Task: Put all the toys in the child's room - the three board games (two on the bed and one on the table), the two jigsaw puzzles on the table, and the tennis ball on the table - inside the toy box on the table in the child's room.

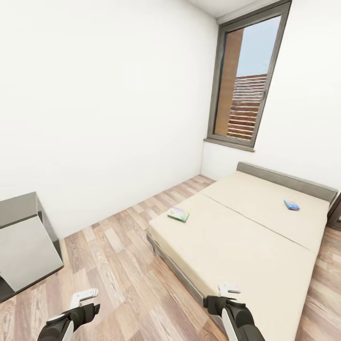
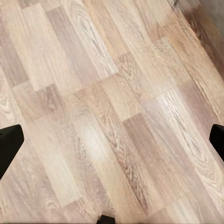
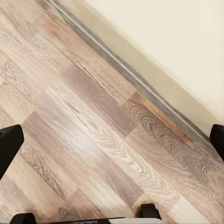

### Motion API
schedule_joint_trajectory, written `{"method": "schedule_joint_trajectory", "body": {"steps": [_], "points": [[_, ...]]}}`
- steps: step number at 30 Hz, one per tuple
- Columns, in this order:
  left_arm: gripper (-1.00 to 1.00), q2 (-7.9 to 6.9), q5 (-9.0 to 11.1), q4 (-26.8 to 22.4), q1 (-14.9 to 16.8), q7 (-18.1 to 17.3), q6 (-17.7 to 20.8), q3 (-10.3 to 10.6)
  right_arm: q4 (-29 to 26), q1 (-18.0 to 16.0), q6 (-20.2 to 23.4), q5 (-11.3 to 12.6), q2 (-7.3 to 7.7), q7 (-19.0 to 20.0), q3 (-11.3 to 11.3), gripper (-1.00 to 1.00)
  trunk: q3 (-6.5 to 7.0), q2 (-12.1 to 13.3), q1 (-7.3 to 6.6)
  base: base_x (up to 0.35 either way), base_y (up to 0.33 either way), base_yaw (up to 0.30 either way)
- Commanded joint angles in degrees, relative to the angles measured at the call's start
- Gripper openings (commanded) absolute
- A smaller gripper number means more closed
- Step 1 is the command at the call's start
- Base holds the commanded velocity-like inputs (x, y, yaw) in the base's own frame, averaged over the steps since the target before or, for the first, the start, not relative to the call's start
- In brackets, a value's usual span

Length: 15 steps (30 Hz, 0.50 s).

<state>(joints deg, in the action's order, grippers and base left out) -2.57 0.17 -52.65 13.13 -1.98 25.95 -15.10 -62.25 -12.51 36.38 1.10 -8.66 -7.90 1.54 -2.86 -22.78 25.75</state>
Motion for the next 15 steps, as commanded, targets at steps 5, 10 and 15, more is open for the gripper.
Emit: {"method": "schedule_joint_trajectory", "body": {"steps": [5, 10, 15], "points": [[1.0, 0.02, 0.0, -0.1, 0.0, -0.2, 0.3, -0.1, -0.1, -0.1, 0.4, 0.1, -0.04, -0.2, 0.0, 1.0, -0.51, -0.1, 0.04, 0.0, -0.021, 0.121], [1.0, 0.02, 0.0, -0.1, 0.0, -0.2, 0.3, -0.1, -0.1, -0.1, 0.3, 0.1, -0.04, -0.2, 0.1, 1.0, -0.89, -0.1, 0.04, 0.0, -0.005, 0.121], [1.0, 0.02, 0.0, -0.1, 0.0, -0.2, 0.3, -0.1, -0.1, 0.0, 0.2, 0.1, -0.04, -0.2, 0.1, 1.0, -1.04, -0.1, 0.04, 0.0, -0.001, 0.046]]}}
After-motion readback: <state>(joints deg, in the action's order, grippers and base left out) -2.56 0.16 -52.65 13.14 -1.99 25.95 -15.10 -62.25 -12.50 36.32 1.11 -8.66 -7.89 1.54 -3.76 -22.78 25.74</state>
